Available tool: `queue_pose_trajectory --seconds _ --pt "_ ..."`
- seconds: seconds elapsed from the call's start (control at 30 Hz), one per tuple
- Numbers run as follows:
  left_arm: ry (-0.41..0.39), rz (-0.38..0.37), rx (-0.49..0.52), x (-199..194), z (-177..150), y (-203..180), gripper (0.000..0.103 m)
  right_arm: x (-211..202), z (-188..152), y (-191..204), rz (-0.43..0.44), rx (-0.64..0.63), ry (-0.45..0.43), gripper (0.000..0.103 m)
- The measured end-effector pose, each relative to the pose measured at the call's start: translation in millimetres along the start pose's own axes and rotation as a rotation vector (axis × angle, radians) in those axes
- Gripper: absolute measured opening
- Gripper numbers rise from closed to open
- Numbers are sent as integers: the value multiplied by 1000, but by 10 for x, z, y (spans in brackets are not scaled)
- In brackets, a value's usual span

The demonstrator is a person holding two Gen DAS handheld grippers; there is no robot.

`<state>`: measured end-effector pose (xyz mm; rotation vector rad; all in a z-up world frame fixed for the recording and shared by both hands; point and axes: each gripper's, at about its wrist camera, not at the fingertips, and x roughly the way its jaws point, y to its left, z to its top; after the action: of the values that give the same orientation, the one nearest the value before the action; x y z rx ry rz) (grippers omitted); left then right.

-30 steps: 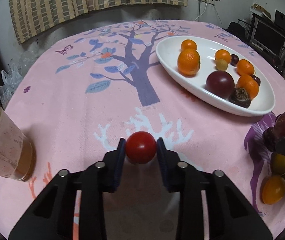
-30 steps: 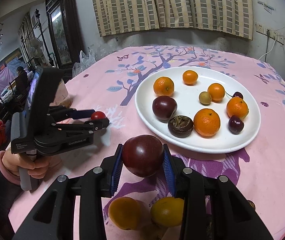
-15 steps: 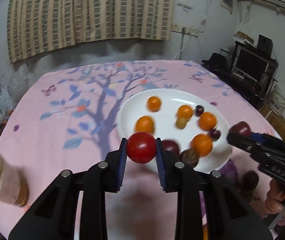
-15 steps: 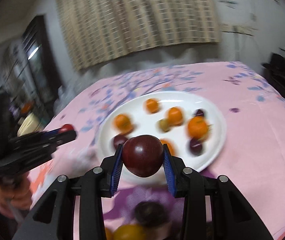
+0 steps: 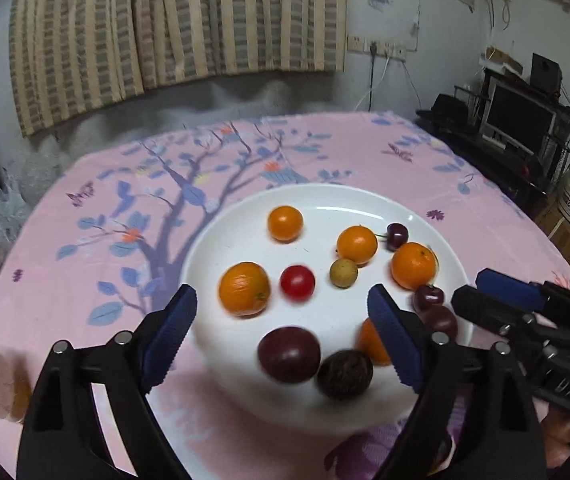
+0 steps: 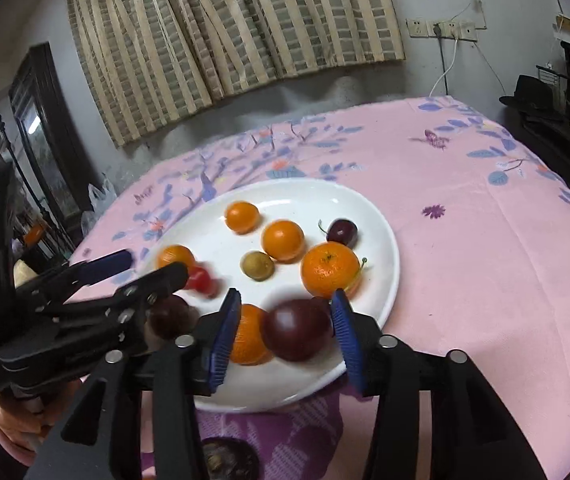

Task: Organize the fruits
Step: 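Grasp a red cherry tomato with the left tool while the right tool grasps a dark plum, then release the tomato and plum onto the white plate with both tools, then grasp a yellow fruit with the right tool while the left tool grasps an orange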

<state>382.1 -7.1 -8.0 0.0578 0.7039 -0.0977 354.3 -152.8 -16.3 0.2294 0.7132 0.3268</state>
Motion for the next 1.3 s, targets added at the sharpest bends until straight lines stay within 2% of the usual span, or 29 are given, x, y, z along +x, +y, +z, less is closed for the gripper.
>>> queue_pose_trajectory --seconds 0.03,0.17,0.33,0.47,0.67,0.97,1.03,1.17,1.23,1.3 --pt "-8 -2 10 -111 -44 26 89 -103 -5 51 31 -6 -8 50" --pt "-52 12 24 -505 -367 187 93 -328 -155 253 67 -53 23 51" --pt "-17 40 2 -594 -743 374 94 -369 -508 383 95 -73 147 51" --pt "15 29 -57 -605 -822 490 94 -253 -743 420 61 -87 256 51" --pt "1 49 -61 -663 -839 502 94 -206 -933 510 71 -117 320 51" --pt "-9 55 -43 -706 -840 451 94 -204 -983 528 77 -151 320 47" --pt "-6 56 -41 -699 -844 447 94 -165 -962 553 101 -143 327 38" --pt "2 52 -43 -692 -848 448 94 -172 -952 549 111 -140 327 38" --pt "11 25 -37 -695 -854 445 94 -224 -897 500 147 -100 301 38" --pt "38 -55 -6 -690 -881 398 94 -346 -805 426 171 -57 234 38"
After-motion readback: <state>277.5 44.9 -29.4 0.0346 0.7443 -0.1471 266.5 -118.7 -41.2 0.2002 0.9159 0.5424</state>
